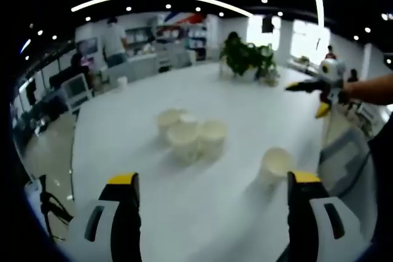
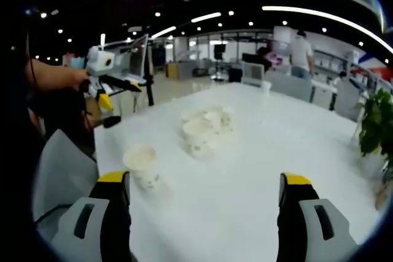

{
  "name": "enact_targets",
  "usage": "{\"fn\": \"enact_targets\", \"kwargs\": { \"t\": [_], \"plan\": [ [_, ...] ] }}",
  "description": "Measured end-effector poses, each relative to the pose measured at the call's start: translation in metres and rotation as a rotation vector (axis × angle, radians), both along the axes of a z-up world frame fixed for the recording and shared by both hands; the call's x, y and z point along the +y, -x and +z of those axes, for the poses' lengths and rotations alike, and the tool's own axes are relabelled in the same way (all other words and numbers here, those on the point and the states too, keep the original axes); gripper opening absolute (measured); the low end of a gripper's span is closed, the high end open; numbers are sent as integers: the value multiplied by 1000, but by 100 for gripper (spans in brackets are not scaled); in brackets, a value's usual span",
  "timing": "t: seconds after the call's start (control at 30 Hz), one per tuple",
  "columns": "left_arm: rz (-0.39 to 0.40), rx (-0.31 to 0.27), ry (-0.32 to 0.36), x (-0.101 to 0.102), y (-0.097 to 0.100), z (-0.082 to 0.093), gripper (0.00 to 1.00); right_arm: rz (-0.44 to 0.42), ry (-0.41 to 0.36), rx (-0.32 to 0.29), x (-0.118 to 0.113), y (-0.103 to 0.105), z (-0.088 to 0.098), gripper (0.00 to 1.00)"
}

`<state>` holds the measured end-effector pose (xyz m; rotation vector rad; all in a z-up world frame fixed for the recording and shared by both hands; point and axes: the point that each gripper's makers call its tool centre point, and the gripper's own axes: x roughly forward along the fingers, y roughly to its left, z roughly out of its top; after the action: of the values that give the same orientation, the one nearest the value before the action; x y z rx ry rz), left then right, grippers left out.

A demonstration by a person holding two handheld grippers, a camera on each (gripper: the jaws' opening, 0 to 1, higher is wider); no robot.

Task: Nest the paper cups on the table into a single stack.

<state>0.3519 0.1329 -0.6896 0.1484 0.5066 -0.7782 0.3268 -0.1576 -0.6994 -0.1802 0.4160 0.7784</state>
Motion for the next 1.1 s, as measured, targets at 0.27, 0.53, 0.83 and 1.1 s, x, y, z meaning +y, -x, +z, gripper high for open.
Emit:
{"fn": "enact_targets", "kwargs": {
  "t": [0.27,0.53,0.83,1.1],
  "plan": [
    [10,-53,7,17,2,-2,100,-9,-22,-47,-7,-11,-3,100],
    [33,-101,77,28,11,-12,100,-7,-23,-37,-7,-15,-6,100],
    [30,-79,88,30,12,-17,100,-2,-21,-41,-3,-22,-7,100],
    [5,-85,75,27,14,-16,100,-5,-21,-39,-3,-22,-9,100]
  ]
}}
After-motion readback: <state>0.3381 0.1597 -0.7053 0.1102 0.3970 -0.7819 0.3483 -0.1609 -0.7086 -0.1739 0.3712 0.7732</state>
